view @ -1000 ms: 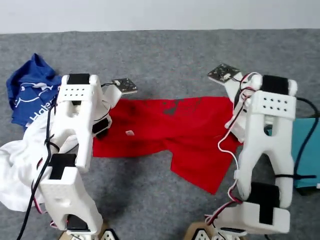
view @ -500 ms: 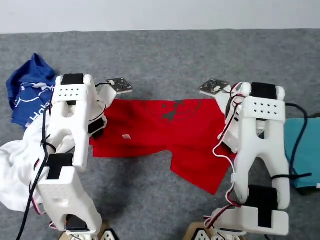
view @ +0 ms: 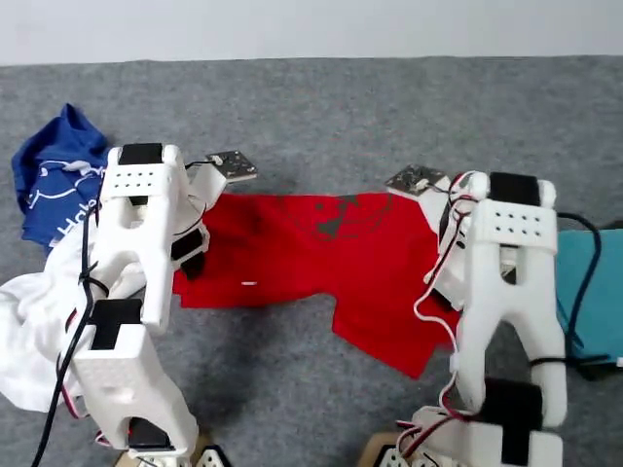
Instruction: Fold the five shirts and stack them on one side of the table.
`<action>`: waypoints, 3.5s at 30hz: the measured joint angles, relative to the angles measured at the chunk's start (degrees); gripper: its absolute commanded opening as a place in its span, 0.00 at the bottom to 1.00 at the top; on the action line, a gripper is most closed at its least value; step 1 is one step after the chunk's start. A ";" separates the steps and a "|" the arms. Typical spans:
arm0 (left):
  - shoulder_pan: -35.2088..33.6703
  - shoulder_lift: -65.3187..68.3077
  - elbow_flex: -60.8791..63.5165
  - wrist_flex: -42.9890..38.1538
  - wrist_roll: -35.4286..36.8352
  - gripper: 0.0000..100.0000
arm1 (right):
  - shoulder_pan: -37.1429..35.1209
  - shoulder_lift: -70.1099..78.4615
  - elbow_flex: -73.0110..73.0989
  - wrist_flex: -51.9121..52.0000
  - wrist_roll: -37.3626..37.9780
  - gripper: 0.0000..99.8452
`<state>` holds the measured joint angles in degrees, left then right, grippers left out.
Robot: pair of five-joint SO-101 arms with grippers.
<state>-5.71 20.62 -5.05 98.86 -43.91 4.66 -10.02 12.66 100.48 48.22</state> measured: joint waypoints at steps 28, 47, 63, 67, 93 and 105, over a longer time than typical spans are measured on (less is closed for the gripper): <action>-4.13 -13.19 -0.53 -8.70 20.92 0.00 | -11.96 -10.11 9.67 -8.18 -16.09 0.01; -2.55 3.87 -0.53 -19.16 26.55 0.00 | -5.54 -1.41 18.02 -48.70 -16.35 0.01; -2.11 5.63 -0.53 -19.16 26.46 0.00 | 0.18 33.67 -6.68 -54.77 -16.35 0.01; -2.11 5.63 -0.53 -19.16 26.46 0.00 | 1.05 40.62 -18.02 -48.53 -16.35 0.01; 9.05 -7.82 13.27 -7.91 21.80 0.00 | -10.20 32.18 -35.60 -6.15 -16.35 0.01; 6.68 -0.53 21.54 -15.56 18.64 0.00 | -3.87 28.13 -35.60 -3.34 -16.35 0.01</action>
<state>0.97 20.09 16.48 83.30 -25.27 0.79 18.11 -22.95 97.14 31.87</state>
